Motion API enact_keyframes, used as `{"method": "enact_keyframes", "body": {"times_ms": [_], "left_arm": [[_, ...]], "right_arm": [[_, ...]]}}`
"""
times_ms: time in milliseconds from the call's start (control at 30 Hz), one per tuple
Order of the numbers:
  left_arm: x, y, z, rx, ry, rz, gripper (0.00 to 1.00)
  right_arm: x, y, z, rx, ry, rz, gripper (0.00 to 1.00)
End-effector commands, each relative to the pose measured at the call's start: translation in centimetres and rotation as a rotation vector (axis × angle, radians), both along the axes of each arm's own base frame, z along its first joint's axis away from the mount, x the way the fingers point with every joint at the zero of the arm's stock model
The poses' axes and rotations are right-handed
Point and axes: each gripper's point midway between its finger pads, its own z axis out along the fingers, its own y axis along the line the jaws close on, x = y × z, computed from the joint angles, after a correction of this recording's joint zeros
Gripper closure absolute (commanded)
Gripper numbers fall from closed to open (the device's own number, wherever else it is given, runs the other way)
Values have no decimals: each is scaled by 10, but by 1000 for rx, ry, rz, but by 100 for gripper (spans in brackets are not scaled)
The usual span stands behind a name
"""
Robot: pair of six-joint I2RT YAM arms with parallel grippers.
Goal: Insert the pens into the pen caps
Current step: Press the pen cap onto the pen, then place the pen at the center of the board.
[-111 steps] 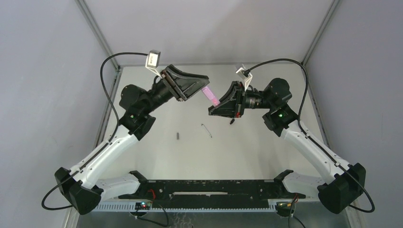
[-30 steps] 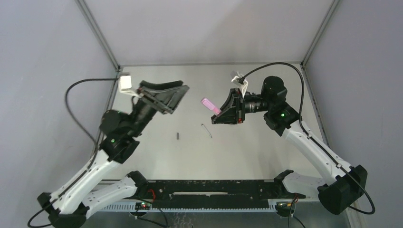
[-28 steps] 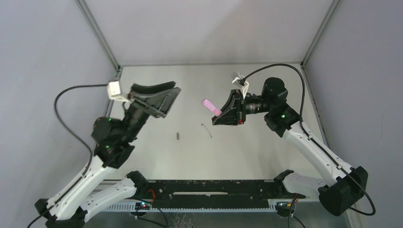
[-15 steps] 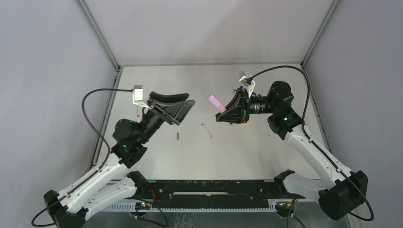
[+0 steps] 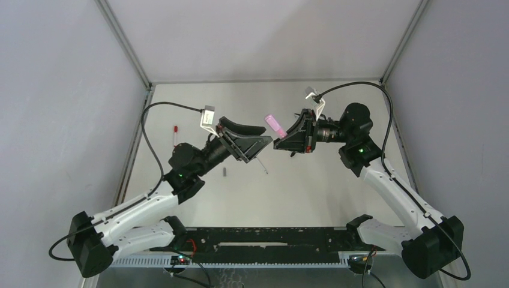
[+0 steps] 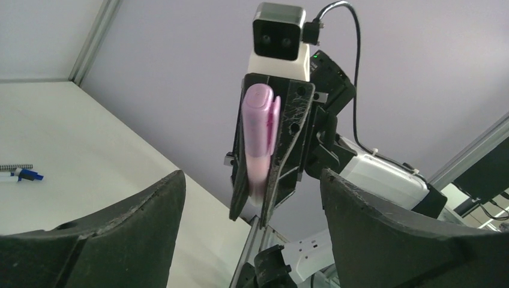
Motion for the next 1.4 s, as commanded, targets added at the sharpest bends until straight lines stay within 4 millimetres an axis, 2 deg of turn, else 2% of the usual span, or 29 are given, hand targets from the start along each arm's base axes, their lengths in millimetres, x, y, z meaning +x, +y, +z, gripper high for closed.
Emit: {"method": "enact_keyframes", "body": {"times_ms": [0, 533, 833, 1033, 1367], "left_arm": [[-5, -6, 10, -31, -45, -31, 15], [-8, -28, 24, -73, -66, -120, 30], [-9, -27, 35, -118, -83, -130, 32], [-9, -29, 37, -126, -79, -144, 39], [-11, -31, 43, -150, -78, -162, 45]], "right_arm": [[-1, -2, 12, 31, -42, -10, 100], [-5, 3, 9, 31, -32, 7, 100], [-5, 3, 9, 30, -29, 9, 100], [-5, 3, 9, 32, -32, 10, 100], [-7, 4, 10, 33, -32, 15, 100]]}}
